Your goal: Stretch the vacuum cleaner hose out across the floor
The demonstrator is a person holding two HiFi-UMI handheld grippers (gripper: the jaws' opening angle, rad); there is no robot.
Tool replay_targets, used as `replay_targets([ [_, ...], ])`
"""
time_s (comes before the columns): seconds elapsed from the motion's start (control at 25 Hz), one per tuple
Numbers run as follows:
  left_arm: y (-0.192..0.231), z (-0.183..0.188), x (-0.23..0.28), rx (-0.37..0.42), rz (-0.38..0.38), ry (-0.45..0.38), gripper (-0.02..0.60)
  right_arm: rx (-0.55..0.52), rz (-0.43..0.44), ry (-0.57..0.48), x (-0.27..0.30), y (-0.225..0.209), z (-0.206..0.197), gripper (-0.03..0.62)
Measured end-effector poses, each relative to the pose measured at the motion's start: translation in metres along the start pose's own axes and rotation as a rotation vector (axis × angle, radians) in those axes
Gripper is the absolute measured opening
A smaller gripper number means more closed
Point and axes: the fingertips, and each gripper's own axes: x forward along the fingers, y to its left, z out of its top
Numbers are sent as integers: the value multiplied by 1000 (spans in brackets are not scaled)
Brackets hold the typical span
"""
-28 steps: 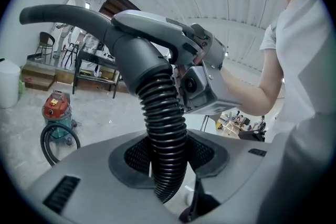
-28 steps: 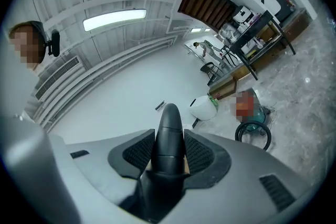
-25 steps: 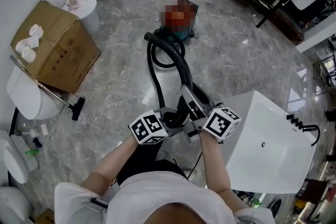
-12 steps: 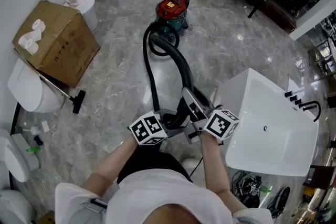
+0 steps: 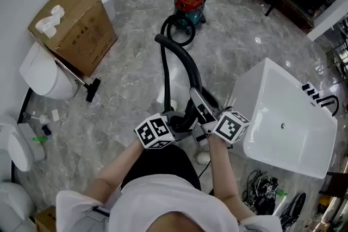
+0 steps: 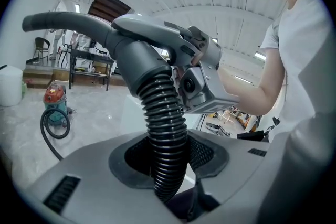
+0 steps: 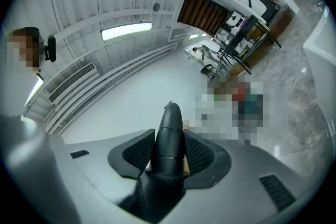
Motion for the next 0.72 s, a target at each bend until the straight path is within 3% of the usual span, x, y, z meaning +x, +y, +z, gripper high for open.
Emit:
replay_targets([
  [0.32, -42, -22, -17, -3, -22, 47, 164, 65, -38, -13, -35, 17, -25, 184],
  [0.72, -56, -38, -36, 15, -74, 73, 164, 92, -80, -39, -39, 28, -44, 184],
])
